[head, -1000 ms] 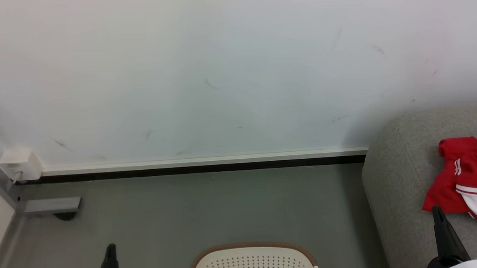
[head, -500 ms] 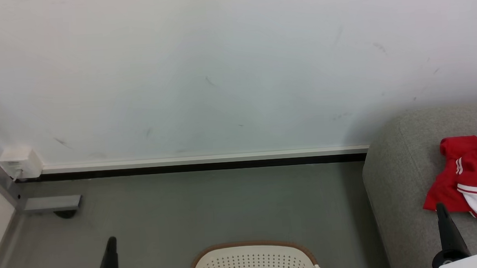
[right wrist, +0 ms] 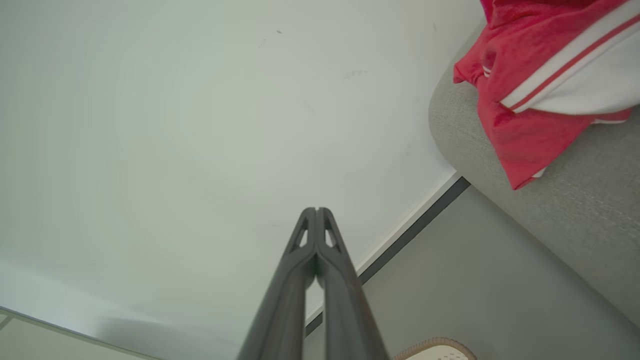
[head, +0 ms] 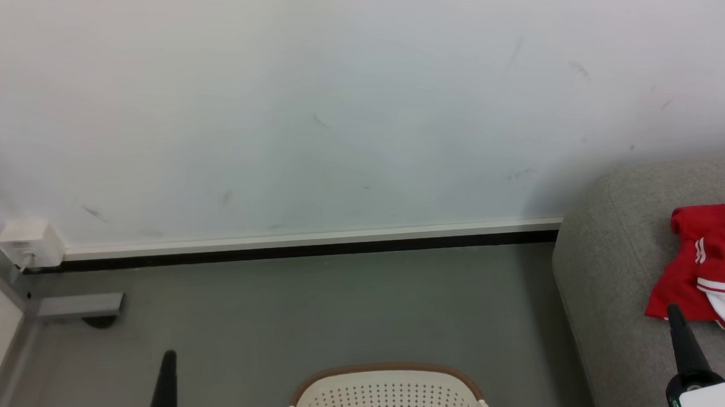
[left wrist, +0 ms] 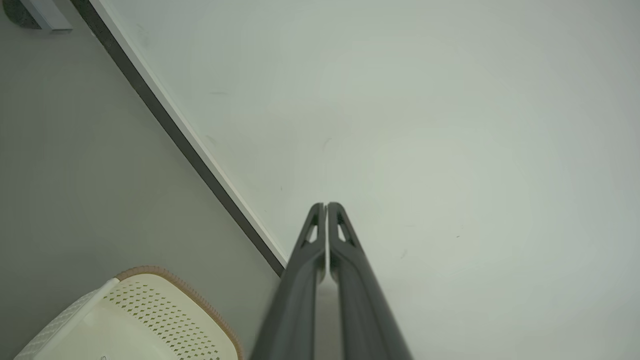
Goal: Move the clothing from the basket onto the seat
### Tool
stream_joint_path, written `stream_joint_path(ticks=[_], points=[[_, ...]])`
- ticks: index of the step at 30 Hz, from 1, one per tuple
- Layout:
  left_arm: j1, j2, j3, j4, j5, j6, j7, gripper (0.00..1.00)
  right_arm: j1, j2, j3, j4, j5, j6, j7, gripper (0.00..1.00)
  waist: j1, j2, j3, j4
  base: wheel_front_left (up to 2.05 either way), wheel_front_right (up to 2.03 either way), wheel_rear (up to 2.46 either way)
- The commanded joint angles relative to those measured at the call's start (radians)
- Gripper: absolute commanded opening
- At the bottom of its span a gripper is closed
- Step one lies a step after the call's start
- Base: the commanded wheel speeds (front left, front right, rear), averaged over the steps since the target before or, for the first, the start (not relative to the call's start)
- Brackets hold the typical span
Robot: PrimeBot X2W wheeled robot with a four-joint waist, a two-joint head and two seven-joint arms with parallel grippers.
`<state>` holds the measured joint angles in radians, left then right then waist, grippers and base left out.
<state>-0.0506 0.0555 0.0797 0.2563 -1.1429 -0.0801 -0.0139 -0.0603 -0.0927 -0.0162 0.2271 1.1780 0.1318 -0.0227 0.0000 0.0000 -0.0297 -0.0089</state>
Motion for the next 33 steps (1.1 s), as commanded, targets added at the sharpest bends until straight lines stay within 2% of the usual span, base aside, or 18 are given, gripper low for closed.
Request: stream_joint_path(ticks=[1, 33], points=[[-0.020, 0.004, 0.005, -0.009, -0.023, -0.006, 0.007, 0.00, -0.024, -0.001, -0.010, -0.003, 0.024, -0.001, 0.006, 0.00, 0.0000, 0.0000, 0.001, 0.000, 0.00, 0.00, 0.00], [-0.052, -0.001, 0.026, -0.008, -0.298, -0.036, 0.085, 0.00, -0.046, 0.017, -0.056, 0.014, 0.284, -0.002, 0.080, 0.00, 0.0000, 0.0000, 0.016, 0.005, 0.00, 0.00, 0.00]])
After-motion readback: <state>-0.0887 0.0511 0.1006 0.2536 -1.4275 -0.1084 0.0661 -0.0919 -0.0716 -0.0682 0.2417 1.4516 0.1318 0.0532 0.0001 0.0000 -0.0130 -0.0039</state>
